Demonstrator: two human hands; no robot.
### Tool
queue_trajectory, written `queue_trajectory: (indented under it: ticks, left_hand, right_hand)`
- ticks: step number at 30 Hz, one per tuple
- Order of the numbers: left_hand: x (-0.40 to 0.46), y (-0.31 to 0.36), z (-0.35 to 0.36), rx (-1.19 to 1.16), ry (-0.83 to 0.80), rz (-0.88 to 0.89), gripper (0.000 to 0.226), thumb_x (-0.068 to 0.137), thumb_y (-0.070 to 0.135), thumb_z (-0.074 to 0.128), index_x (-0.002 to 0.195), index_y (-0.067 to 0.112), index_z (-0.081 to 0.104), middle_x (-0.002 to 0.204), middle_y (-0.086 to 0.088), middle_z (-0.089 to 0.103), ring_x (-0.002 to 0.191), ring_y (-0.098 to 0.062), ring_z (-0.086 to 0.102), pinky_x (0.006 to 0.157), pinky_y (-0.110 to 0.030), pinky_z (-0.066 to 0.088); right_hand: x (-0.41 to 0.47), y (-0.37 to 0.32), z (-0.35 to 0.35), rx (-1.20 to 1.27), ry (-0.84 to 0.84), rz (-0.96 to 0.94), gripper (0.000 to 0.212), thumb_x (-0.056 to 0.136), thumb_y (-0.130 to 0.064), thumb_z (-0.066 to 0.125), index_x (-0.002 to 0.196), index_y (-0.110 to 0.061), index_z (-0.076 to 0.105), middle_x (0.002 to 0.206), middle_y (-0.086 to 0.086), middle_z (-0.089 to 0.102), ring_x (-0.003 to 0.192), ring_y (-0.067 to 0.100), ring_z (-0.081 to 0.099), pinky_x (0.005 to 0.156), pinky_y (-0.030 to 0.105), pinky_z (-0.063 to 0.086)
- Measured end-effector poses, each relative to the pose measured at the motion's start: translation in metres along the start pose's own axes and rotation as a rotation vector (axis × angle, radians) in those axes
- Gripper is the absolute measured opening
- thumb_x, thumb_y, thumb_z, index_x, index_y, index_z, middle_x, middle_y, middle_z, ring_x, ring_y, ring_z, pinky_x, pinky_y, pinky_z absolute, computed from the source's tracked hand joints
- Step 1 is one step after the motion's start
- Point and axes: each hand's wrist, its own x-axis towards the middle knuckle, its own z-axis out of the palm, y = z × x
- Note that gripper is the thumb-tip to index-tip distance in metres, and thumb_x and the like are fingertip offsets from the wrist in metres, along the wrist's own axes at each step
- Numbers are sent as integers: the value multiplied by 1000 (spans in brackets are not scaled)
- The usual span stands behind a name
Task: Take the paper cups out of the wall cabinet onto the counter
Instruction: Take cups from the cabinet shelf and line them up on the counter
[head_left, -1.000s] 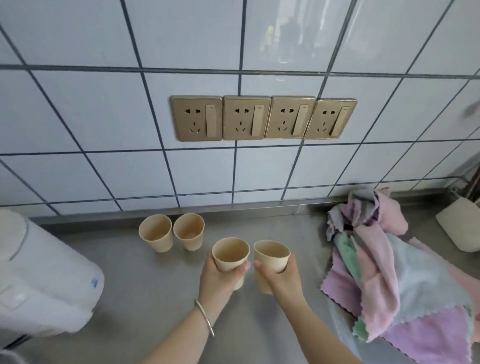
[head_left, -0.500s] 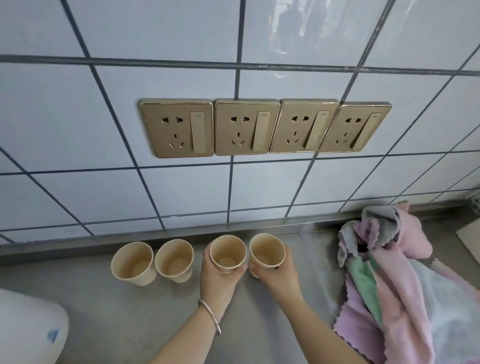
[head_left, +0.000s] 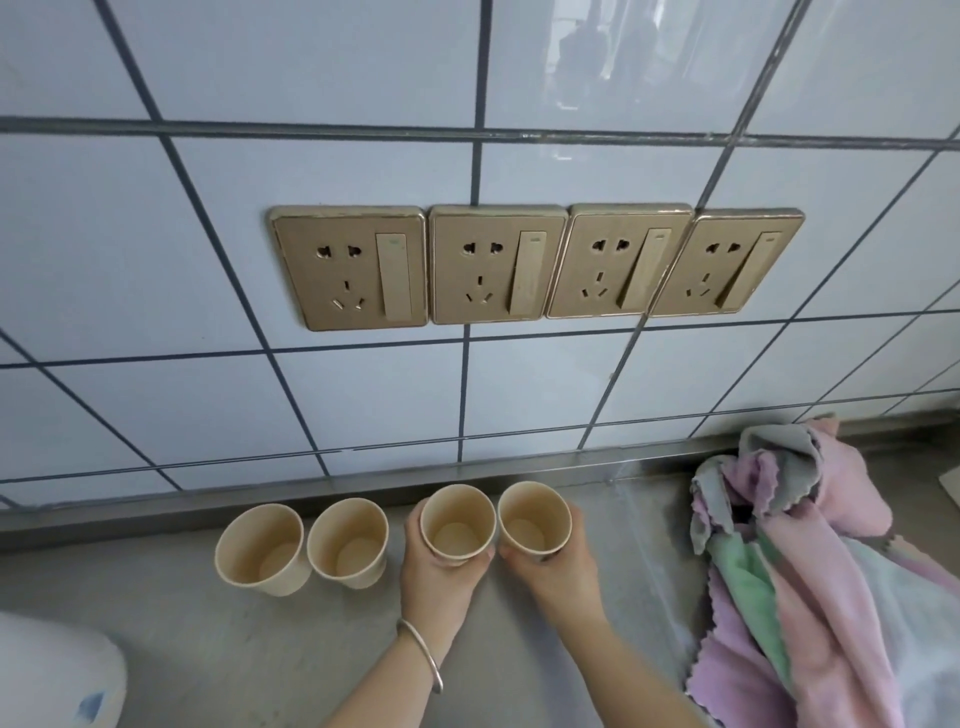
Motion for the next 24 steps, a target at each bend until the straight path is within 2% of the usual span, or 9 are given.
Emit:
queue_trajectory:
  ticks: [4,7,10,13,18,21,24]
  left_hand:
    - [2,-3,-2,10,-12,-31,82,57,-3,85,116,30,38,108,10,57,105,-20,57,90,-28,44]
    - [-1,-6,-5,15,-46,-88,99,58,-4,83,136,23,29,127,4,51,118,-21,53,102,-34,42]
    - [-14,-2,-10,47,-51,-173,109,61,-4,82,148,15,18,147,-7,37,132,-20,42,107,-28,33]
    - [-33,3,-16,126,-46,-235,112,63,3,83,150,15,14,152,-14,29,140,-26,33,111,-34,30]
    - [-69,23,-17,175,1,-275,105,65,5,81,149,14,17,147,-17,31,125,-30,46,107,-39,38]
    - [-91,35,-18,159,42,-284,101,66,8,81,147,14,20,144,-17,33,111,-26,54,105,-44,42]
    - [-115,47,-22,155,42,-297,96,69,8,79,146,12,23,139,-17,38,97,-24,56,102,-43,45]
  right_hand:
    - [-1,5,3,-34,4,-22,70,63,-25,82,113,-43,36,111,-11,60,103,14,60,84,29,49]
    - [-11,13,-1,-41,39,-35,83,63,-19,80,132,-28,36,129,-3,52,116,14,54,93,29,47]
    - [-27,16,-10,-132,66,-1,81,72,-12,72,141,-17,30,136,6,45,120,19,49,93,26,42]
    - [-46,17,-16,-178,81,-12,79,74,-11,72,142,-14,30,136,8,42,118,18,48,90,21,38]
    - [-71,11,-32,-128,89,-8,76,77,-18,72,141,-15,31,133,5,43,114,18,49,93,30,43]
    - [-90,11,-45,-80,95,4,69,80,-18,69,139,-13,35,132,8,44,111,20,50,95,33,42]
    - [-111,14,-55,-47,102,55,67,80,-19,69,138,-11,37,132,10,45,113,23,52,97,36,42]
